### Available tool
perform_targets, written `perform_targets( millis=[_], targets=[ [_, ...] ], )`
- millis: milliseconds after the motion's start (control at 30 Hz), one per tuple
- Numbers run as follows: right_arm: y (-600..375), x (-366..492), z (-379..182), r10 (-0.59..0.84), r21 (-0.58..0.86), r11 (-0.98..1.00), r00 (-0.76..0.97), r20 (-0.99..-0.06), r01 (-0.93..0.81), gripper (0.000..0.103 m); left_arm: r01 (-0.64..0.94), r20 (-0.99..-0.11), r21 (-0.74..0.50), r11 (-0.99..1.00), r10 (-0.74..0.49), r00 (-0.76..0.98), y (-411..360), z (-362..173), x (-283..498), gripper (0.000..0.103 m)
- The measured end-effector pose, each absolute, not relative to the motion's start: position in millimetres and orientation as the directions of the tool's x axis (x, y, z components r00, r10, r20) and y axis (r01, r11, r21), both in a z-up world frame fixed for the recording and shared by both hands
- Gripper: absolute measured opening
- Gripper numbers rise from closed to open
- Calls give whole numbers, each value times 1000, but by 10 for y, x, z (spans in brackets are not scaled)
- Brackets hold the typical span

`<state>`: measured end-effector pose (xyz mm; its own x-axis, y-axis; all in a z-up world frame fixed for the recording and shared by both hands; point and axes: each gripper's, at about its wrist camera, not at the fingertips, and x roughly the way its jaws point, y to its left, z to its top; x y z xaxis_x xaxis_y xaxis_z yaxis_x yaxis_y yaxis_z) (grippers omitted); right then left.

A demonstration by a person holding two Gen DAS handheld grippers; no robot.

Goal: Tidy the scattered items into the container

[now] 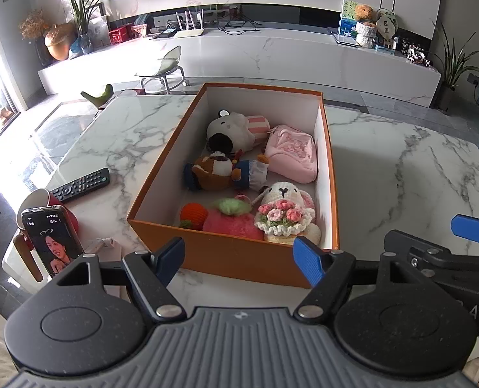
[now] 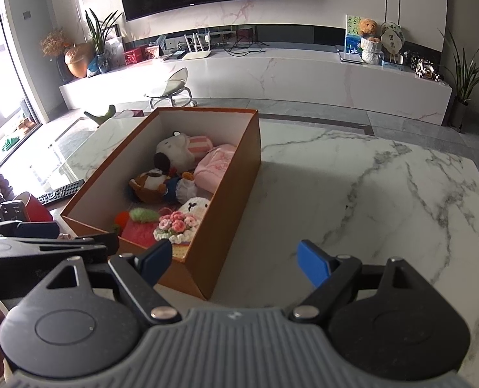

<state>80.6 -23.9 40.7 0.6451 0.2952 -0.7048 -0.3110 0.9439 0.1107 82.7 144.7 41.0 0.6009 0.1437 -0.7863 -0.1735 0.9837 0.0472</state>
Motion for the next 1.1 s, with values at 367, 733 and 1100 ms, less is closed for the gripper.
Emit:
perform_targets(
  millis=[367,733,1100],
  targets=[
    [-211,806,396,292,101,943,645,-706,-316,86,-177,-782,54,983,152,604,1453,408,828,86],
    [-198,803,392,287,98,944,644,-709,-314,86,-179,-782,54,982,153,604,1453,409,820,82],
    [-183,811,390,290,96,942,640,-712,-321,86,-177,-777,66,982,162,608,1454,416,815,82]
  ],
)
